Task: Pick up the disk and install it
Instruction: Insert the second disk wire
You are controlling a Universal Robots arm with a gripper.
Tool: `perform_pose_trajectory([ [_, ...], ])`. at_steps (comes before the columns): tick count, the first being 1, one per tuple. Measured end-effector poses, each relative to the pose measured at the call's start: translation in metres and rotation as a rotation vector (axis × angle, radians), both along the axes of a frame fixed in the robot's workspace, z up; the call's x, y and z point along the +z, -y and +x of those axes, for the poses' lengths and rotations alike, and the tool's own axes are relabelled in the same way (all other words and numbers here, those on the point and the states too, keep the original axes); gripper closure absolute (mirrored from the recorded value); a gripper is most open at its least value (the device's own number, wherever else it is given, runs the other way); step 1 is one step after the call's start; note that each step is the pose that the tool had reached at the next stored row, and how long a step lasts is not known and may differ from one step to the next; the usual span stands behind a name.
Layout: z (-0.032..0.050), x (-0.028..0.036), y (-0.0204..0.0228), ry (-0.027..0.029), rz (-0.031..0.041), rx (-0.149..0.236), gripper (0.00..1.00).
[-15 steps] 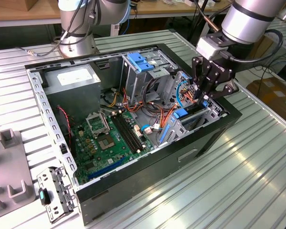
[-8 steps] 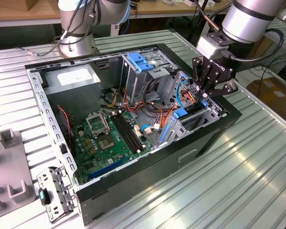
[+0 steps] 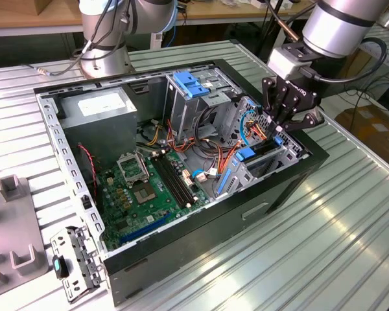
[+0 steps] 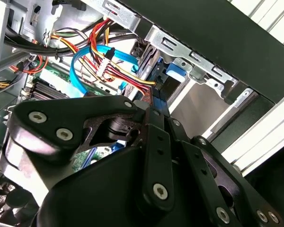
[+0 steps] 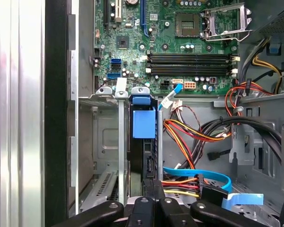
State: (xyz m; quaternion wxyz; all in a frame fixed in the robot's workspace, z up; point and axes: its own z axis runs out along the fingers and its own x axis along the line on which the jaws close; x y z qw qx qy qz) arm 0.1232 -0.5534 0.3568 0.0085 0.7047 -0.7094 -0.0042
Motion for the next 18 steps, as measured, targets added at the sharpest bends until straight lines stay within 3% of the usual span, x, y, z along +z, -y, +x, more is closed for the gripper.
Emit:
perform_pose_trajectory([
  [11, -0.0097, 0.0016, 0.0000, 0.0000, 0.0002, 0.000, 0.89],
  [14, -0.0097, 0.0135, 0.0000, 0.0000, 0.0006, 0.000, 0.89],
  [15, -0.0097, 0.0239, -0.0002, 0.0000, 0.0007, 0.000, 0.89],
  [16, -0.0097, 0.0304, -0.0003, 0.0000, 0.0005, 0.000, 0.89],
  [17, -0.0097, 0.0346, -0.0006, 0.0000, 0.0006, 0.000, 0.89],
  [18, -0.0097, 0.0348, -0.0014, 0.0000, 0.0009, 0.000, 0.89],
])
